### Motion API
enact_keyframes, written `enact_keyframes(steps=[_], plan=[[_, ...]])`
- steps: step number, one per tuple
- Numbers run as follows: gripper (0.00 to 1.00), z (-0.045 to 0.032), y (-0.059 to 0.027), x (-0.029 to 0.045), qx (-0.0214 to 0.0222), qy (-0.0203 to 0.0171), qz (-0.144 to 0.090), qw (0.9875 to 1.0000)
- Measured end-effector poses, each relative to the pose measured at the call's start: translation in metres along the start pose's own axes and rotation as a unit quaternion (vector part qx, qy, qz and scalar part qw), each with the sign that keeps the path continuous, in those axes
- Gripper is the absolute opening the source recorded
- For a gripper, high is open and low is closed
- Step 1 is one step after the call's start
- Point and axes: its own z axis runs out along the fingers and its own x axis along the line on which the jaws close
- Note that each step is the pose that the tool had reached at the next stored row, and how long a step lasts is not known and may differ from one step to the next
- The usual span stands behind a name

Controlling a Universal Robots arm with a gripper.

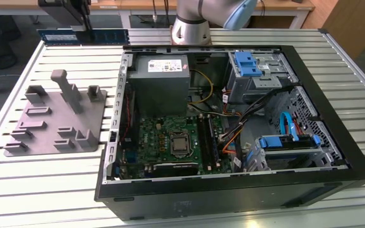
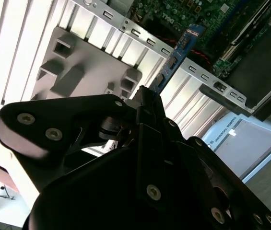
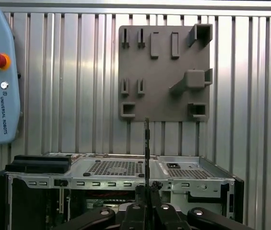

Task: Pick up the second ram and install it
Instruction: 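Pick up the second ram and move it above second insertion slot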

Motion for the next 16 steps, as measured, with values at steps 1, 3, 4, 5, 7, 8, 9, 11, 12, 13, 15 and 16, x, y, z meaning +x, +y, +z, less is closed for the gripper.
enact_keyframes(steps=[1,3,4,5,7,8,9,11,12,13,15,16], plan=[[0.14,0.0020,-0.0023,0.0000,0.0000,0.0000,0.000,1.0000],[0.14,0.0056,-0.0062,0.0000,-0.0001,0.0000,0.000,1.0000],[0.14,0.0073,-0.0080,0.0000,-0.0002,0.0000,0.000,1.0000],[0.14,0.0091,-0.0098,-0.0001,-0.0003,0.0001,0.000,1.0000],[0.14,0.0128,-0.0136,-0.0001,-0.0004,0.0000,0.000,1.0000],[0.14,0.0146,-0.0150,-0.0001,-0.0005,0.0000,0.000,1.0000],[0.14,0.0165,-0.0166,-0.0001,-0.0007,0.0000,0.000,1.0000],[0.14,0.0201,-0.0200,-0.0001,-0.0010,0.0000,0.000,1.0000],[0.14,0.0219,-0.0219,-0.0001,-0.0011,0.0000,0.000,1.0000],[0.14,0.0237,-0.0238,-0.0001,-0.0012,0.0000,0.000,1.0000],[0.14,0.0274,-0.0283,-0.0001,-0.0014,0.0001,0.000,1.0000],[0.14,0.0292,-0.0306,-0.0001,-0.0014,0.0000,0.000,1.0000]])
